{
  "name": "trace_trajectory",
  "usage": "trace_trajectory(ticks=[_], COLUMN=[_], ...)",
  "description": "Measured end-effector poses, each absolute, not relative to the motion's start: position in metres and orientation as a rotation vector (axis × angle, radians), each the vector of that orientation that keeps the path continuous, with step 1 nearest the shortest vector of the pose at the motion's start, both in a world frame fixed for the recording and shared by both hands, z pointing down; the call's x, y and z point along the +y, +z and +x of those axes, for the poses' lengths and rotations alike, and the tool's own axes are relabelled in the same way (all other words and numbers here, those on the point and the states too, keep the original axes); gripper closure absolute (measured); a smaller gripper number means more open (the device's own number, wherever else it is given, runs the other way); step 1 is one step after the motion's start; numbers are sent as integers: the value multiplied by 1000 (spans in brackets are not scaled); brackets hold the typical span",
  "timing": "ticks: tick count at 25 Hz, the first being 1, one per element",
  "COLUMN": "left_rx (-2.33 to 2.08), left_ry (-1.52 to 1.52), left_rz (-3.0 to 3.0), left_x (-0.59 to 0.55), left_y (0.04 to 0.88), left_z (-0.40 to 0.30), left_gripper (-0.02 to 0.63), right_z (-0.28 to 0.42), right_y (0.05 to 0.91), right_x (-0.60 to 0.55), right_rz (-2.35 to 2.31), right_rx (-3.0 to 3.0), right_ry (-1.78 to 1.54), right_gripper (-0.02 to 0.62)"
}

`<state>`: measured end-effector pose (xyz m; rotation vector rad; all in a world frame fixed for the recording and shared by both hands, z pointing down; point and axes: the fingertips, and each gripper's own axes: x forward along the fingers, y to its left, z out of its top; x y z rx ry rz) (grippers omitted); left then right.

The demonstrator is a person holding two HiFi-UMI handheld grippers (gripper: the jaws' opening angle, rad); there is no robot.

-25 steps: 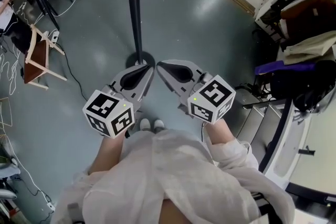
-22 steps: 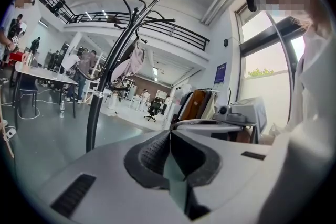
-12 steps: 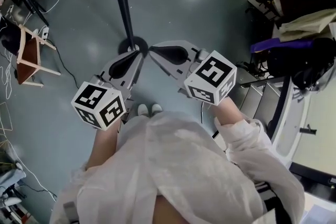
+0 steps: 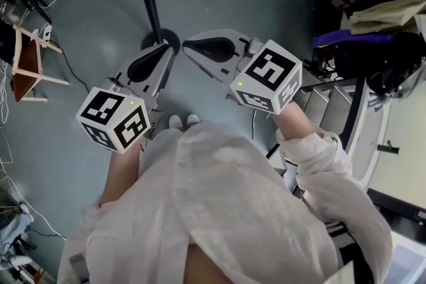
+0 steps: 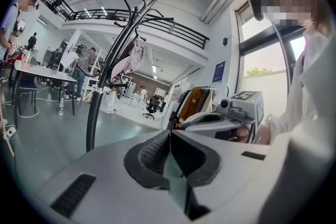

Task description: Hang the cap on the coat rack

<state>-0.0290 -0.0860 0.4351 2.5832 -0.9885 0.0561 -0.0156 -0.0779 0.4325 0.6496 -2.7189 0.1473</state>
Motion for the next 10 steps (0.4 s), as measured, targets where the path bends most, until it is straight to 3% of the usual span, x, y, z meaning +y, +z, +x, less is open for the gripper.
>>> trace_trajectory(ticks=[10], left_rx=[-991], left_ry=[58], left_rz=[2579], left_x=[-78], left_y=[439], left_z=[-25], left_gripper=[589], right_z=[-9], right_y=[435], right_x=[-70], right_rz=[649], right_rx=[-2698], right_ry=[121], right_gripper=[592])
